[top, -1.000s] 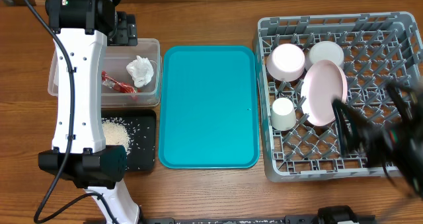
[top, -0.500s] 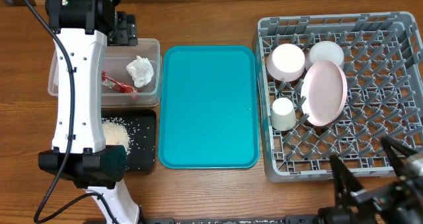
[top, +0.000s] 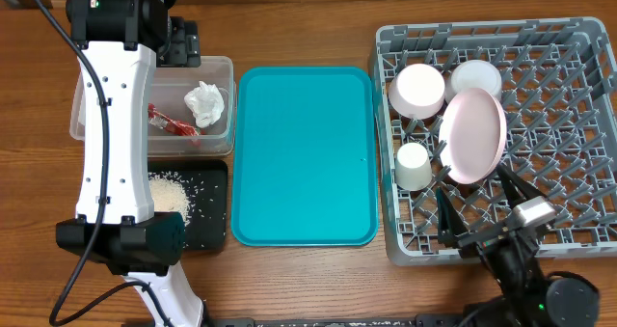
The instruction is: Sort waste into correct bins and load items into the dishwasher
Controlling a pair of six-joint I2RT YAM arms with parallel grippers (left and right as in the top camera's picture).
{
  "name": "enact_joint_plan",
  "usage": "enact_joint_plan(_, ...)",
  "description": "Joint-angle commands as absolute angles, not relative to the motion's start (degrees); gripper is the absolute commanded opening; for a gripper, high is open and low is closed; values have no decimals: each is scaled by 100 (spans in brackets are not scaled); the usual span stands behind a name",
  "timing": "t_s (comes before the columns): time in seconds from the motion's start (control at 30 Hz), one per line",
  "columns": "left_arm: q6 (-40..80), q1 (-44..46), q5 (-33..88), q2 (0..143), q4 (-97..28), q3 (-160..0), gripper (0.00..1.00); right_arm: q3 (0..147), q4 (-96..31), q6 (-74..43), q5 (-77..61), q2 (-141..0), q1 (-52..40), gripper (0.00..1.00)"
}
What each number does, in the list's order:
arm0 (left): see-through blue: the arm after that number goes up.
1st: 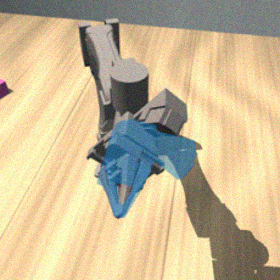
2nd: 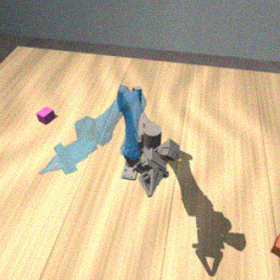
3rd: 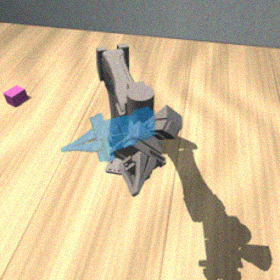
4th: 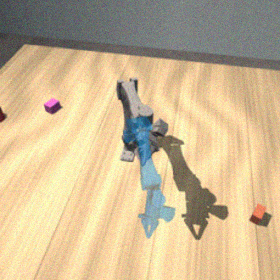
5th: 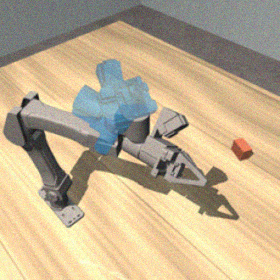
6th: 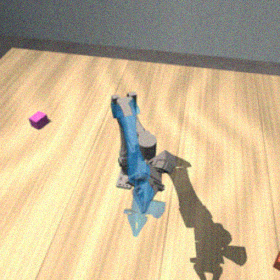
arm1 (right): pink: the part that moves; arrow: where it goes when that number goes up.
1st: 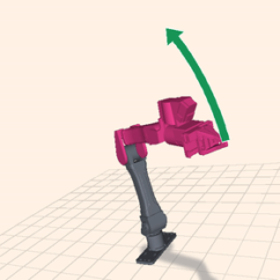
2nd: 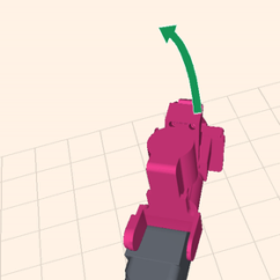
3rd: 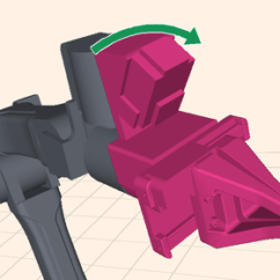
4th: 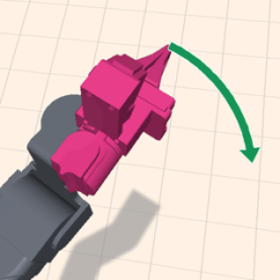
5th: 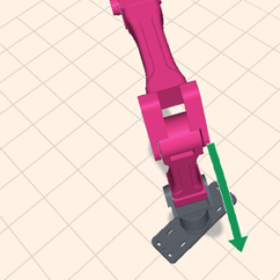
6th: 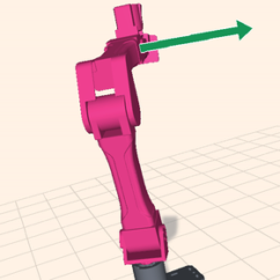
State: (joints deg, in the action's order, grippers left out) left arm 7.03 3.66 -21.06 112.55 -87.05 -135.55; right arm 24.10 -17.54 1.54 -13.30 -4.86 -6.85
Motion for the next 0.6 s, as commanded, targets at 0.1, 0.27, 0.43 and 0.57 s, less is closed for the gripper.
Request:
enact_joint_plan(0.1,642,377,-2104,11170,-8691,-13675,100,1107,-156,128,-1356,-16,-718,100)
enact_joint_plan(0.27,642,377,-2104,11170,-8691,-13675,100,668,338,128,-1240,-16,-735,100)
enact_joint_plan(0.43,642,377,-2104,11170,-8691,-13675,100,447,346,128,-893,-16,-858,100)
enact_joint_plan(0.57,642,377,-2104,11170,-8691,-13675,100,290,351,128,-843,-16,-880,100)
